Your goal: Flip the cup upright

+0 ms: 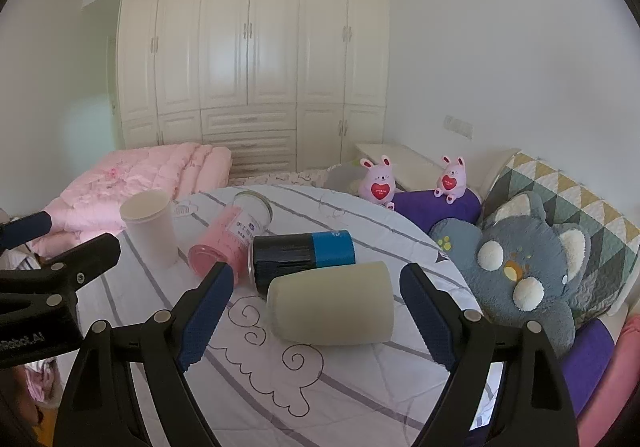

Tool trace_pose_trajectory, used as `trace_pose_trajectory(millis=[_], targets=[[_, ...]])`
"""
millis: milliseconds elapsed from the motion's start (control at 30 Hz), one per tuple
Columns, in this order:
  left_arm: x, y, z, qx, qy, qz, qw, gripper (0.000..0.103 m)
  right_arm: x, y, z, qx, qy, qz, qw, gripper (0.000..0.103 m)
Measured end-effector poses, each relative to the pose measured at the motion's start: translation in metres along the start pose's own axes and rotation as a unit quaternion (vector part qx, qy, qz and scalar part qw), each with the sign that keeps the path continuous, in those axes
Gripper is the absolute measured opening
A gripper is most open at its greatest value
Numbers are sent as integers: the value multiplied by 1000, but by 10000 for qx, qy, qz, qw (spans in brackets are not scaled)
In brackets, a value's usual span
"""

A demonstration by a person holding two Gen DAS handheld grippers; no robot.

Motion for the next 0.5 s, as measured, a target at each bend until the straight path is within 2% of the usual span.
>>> trace_pose_trajectory(millis=[500], targets=[[4,4,12,30,111,-401,9991,103,5,-4,18,-221,-21,-48,9997,86]])
Point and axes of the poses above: each gripper's, at about its wrist camera, not at the fingertips, and x roughly the way its jaws point, z to its left, y to its underside, the point moved 2 cm from there along x, roughly the way its jaws point, and after that the axes turned 7 degrees about z, right-handed, at the moved point
